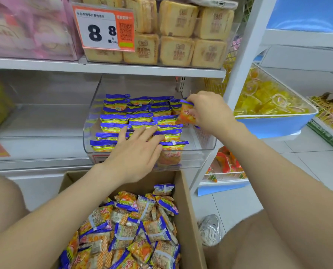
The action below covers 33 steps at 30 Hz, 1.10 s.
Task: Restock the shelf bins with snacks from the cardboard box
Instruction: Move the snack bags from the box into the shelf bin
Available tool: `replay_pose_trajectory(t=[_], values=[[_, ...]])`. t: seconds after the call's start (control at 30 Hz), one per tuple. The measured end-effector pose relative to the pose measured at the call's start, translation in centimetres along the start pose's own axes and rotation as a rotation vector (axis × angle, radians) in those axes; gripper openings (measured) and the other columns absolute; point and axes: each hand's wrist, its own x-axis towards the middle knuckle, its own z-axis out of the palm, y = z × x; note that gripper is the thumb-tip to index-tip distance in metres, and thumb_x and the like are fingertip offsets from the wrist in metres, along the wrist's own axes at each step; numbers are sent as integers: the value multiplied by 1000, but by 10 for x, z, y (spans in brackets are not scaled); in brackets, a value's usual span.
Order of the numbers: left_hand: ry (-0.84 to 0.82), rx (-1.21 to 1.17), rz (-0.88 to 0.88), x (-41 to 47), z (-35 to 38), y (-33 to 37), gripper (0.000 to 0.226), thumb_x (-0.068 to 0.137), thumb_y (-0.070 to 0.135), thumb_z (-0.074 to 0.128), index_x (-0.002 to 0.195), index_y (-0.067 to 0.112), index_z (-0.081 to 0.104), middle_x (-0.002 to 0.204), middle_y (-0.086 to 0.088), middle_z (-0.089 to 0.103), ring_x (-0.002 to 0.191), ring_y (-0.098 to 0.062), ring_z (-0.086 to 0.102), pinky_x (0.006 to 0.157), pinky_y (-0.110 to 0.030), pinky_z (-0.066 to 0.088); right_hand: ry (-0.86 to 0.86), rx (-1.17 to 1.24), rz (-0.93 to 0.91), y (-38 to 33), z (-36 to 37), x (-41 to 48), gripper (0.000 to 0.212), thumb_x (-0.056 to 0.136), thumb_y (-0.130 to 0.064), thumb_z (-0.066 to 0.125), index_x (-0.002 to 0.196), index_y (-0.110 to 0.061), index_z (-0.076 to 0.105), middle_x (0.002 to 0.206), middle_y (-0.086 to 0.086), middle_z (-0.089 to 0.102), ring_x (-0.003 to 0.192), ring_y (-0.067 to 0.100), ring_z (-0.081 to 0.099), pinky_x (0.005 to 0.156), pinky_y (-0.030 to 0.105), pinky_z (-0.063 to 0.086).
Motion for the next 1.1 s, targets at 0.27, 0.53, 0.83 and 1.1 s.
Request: replay_pose_trajectory(t=[0.27,0.53,0.83,1.1], values=[[-18,15,14,0,6,-5,61,105,54,1,160,42,26,173,11,17,159,-19,17,128,-60,9,-237,-198,-38,-28,28,32,19,97,-5,61,115,-10,66,95,12,57,99,38,66,78,42,48],[166,-210,26,-4,8,-14,50,108,55,32,143,29,54,154,4,44,144,-21,40,124,-51,25,-150,28,118,-23,15,17,24,92,3,61,116,-4,61,109,22,61,100,45,64,70,42,47],[63,-187,347,-57,51,-4,16,92,40,56,83,28,51,75,10,55,69,-16,53,64,-36,48,-227,488,-164,-93,-37,-108,12,93,-29,61,96,-28,73,70,-11,67,67,6,63,67,29,54],[-657,137,120,-72,166,-28,43,98,34,61,136,16,53,128,-9,57,114,-31,58,95,-49,53,-800,79,-451,-133,40,-147,14,99,-23,55,101,-14,65,86,4,57,75,28,64,55,36,51]])
